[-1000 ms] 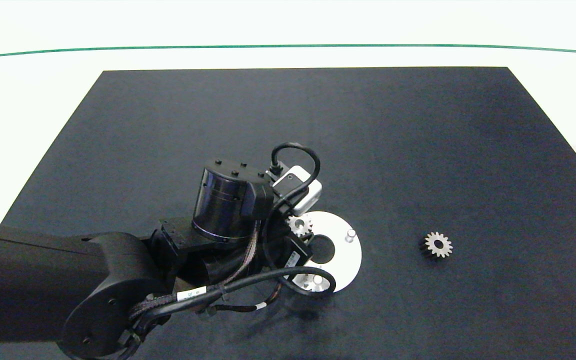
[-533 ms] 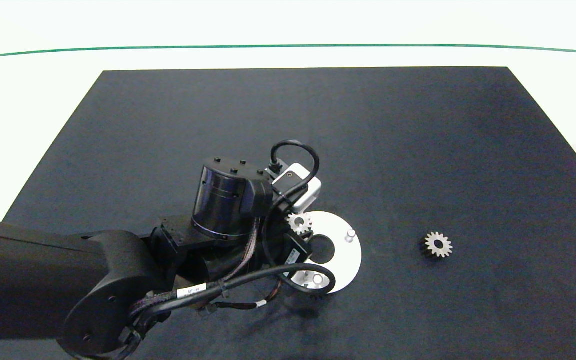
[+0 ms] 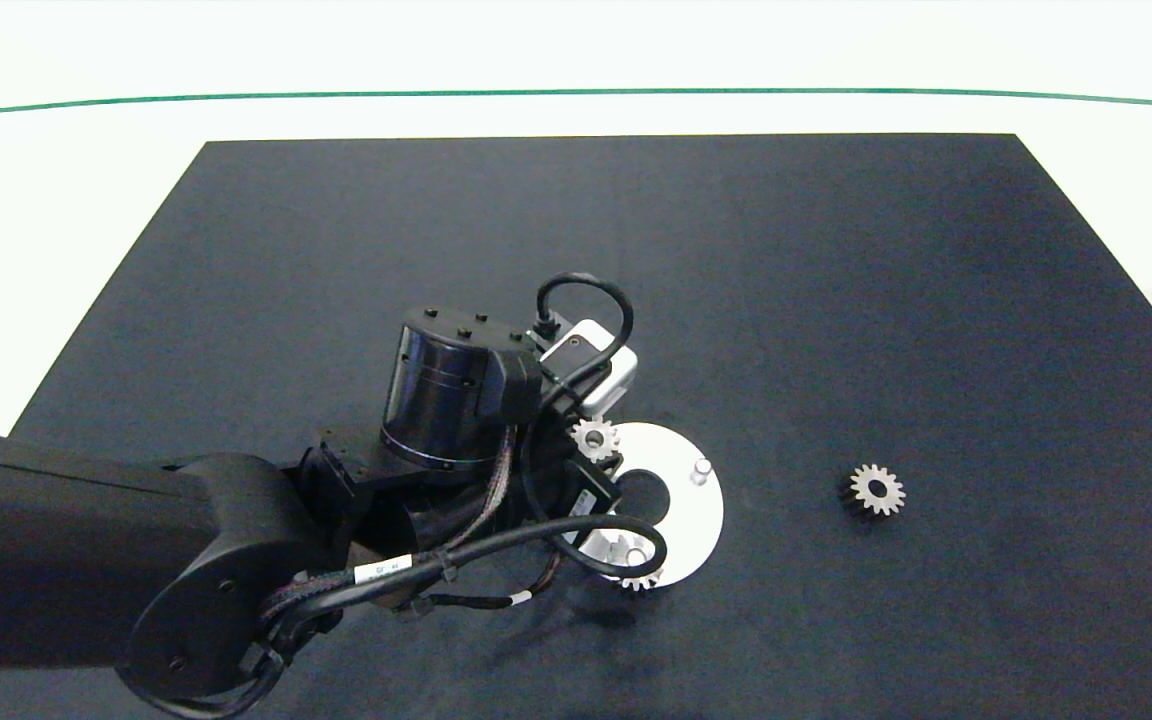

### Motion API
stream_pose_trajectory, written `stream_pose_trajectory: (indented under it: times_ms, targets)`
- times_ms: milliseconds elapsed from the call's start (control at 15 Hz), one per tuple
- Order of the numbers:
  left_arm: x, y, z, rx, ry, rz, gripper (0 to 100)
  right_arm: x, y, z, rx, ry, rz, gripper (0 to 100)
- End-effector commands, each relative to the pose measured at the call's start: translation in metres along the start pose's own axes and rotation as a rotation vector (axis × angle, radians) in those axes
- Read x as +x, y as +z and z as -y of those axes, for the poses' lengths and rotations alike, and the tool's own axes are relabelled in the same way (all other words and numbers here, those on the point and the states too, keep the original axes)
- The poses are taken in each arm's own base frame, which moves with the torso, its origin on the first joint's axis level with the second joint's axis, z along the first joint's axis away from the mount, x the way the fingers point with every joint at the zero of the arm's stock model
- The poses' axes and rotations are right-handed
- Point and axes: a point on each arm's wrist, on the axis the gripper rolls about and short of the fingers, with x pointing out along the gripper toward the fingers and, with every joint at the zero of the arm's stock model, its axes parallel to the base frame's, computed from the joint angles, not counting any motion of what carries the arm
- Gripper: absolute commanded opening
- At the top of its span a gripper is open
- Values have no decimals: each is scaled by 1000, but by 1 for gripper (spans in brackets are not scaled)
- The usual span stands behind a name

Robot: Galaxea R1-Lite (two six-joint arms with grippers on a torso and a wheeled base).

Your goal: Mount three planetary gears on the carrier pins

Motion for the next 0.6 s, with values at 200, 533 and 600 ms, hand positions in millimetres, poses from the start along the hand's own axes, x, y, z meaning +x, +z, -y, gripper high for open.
stream_pose_trajectory:
  times_ms: [200,533,600]
  targets:
    - [2,-2,1,0,-1,-7,7,1,0,0,-1,1,-6,100]
    - [-9,1,-2,-5,4,9,7,1,0,0,-1,2,-4,100]
    - [-19,2,-5,-10,9,21,7,0,1,0,-1,3,-1,100]
